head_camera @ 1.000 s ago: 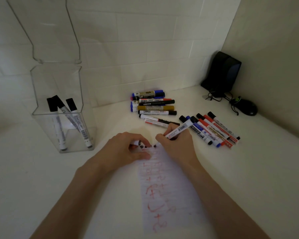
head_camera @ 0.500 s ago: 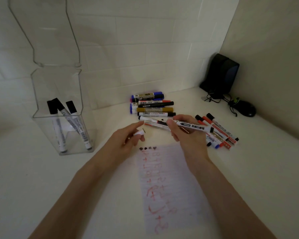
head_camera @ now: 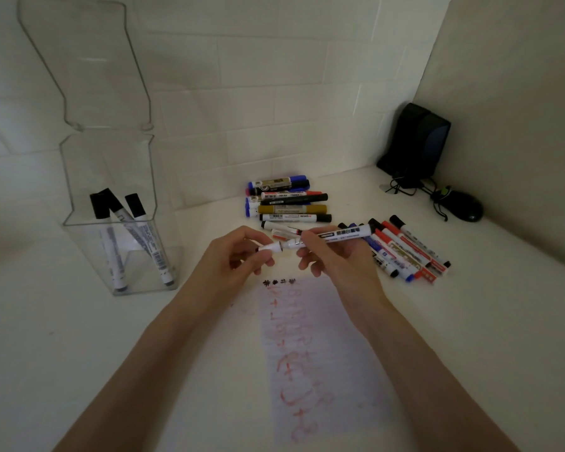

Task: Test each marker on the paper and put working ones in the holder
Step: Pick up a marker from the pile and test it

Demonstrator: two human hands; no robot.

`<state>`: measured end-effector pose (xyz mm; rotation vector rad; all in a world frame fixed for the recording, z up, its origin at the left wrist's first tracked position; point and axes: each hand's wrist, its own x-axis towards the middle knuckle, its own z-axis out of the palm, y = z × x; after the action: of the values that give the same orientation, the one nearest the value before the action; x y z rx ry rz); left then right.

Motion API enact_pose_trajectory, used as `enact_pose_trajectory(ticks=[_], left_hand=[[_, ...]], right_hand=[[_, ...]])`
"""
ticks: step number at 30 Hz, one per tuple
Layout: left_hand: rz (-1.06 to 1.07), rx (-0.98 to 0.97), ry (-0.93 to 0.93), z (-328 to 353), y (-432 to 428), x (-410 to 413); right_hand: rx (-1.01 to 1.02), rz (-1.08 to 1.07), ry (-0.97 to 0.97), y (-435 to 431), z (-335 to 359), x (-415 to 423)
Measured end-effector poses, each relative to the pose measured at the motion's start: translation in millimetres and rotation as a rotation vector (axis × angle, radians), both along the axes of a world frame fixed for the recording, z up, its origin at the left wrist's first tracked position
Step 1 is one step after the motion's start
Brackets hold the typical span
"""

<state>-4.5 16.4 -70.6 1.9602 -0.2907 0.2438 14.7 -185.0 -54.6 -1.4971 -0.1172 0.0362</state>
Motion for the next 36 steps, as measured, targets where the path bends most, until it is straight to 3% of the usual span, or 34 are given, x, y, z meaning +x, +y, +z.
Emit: enact_pose_trajectory(ticks=[8, 19, 23, 24, 27, 30, 32, 36], left_hand=[[0.007, -0.129, -0.044, -3, -11, -2], [-0.005, -0.129, -0.032, -5, -24, 0], [0.048, -0.107, -0.033, -5, -28, 0], [0.076, -0.083, -0.038, -7, -25, 0], [0.168, -0.046, -0.057, -10, -17, 1], [0.225, -0.061, -0.076, -10, -16, 3], [0.241, -0.049, -0.079, -11, -15, 5], [0.247, -0.019, -0.08, -12, -14, 5]], right_hand=[[-0.025, 0.028, -0.088, 10, -9, -7], [-0.068, 0.021, -0.06, 2, -8, 2], [0.162, -0.025, -0.003, -19, 2, 11], [0.105, -0.09, -0.021, -28, 4, 15], [-0.517, -0.291, -0.153, -52, 0, 27], [-1.007, -0.279, -0.221, -65, -8, 32], [-1.141, -0.302, -0.185, -69, -12, 32], [-1.159, -0.436, -0.232, -74, -16, 32]])
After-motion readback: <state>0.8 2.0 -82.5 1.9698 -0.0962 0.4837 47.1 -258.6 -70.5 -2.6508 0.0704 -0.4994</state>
